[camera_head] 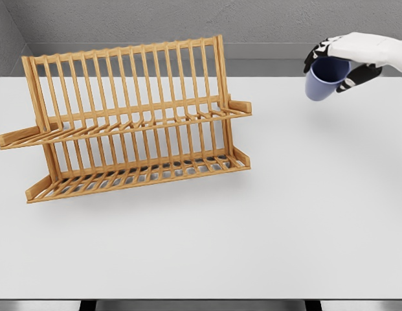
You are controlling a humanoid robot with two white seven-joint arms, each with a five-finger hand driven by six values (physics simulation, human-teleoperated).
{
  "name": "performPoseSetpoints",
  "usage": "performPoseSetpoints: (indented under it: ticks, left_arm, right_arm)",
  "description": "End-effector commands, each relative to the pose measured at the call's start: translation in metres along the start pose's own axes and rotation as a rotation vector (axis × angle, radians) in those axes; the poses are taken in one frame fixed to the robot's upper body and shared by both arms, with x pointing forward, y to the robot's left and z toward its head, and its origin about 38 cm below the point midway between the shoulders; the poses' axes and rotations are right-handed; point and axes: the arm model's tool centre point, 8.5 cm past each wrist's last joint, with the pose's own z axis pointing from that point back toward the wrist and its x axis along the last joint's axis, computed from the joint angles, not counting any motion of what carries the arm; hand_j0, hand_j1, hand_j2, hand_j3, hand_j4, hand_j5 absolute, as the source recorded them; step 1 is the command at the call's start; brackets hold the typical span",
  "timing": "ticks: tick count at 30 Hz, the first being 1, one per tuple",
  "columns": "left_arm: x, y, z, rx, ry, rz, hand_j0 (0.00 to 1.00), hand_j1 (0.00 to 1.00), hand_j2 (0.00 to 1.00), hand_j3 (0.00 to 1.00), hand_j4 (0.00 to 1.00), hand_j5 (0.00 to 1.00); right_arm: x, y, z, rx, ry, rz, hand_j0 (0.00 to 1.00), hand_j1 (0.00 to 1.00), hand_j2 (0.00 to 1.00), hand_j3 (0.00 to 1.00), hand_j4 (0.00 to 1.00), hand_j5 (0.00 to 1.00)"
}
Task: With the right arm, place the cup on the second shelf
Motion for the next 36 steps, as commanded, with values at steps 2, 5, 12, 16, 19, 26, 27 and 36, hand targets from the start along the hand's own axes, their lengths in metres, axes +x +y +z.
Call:
performPoseSetpoints:
  ticks: [2, 5, 12, 16, 19, 26, 27, 36]
  left_arm:
    - [0.0, 0.0, 0.0, 0.0, 0.0, 0.001, 1.0, 1.0, 1.0, 1.0, 1.0, 1.0]
    - [0.0, 0.0, 0.0, 0.0, 0.0, 0.001, 1.0, 1.0, 1.0, 1.0, 1.0, 1.0]
    - [0.0, 0.0, 0.0, 0.0, 0.0, 0.001, 1.0, 1.0, 1.0, 1.0, 1.0, 1.0]
    - [0.0, 0.0, 0.0, 0.0, 0.0, 0.001, 1.0, 1.0, 1.0, 1.0, 1.0, 1.0]
    - [0.0, 0.0, 0.0, 0.0, 0.0, 0.001, 1.0, 1.0, 1.0, 1.0, 1.0, 1.0]
    - [0.0, 0.0, 0.0, 0.0, 0.0, 0.001, 1.0, 1.0, 1.0, 1.0, 1.0, 1.0]
    - [0.0, 0.0, 0.0, 0.0, 0.0, 0.001, 1.0, 1.0, 1.0, 1.0, 1.0, 1.0]
    - [0.0, 0.0, 0.0, 0.0, 0.0, 0.001, 1.0, 1.0, 1.0, 1.0, 1.0, 1.0]
  right_arm:
    - [0.022, -0.011, -0.009, -0.025, -0.061, 0.035, 0.63, 0.63, 0.63, 0.63, 0.63, 0.63]
    - [0.037, -0.021, -0.014, -0.04, -0.102, 0.068, 0.63, 0.63, 0.63, 0.63, 0.63, 0.63]
    - [0.079, -0.036, -0.024, -0.069, -0.208, 0.147, 0.63, 0.63, 0.63, 0.63, 0.63, 0.63]
    - [0.093, -0.04, -0.024, -0.076, -0.241, 0.176, 0.63, 0.63, 0.63, 0.63, 0.63, 0.63]
    - [0.104, -0.043, -0.024, -0.082, -0.269, 0.2, 0.63, 0.63, 0.63, 0.63, 0.63, 0.63]
    - [0.133, -0.048, -0.023, -0.096, -0.338, 0.256, 0.63, 0.63, 0.63, 0.63, 0.63, 0.63]
    - [0.137, -0.048, -0.024, -0.098, -0.348, 0.262, 0.63, 0.63, 0.63, 0.63, 0.63, 0.63]
    - [0.166, -0.052, -0.032, -0.119, -0.427, 0.295, 0.63, 0.63, 0.63, 0.63, 0.63, 0.63]
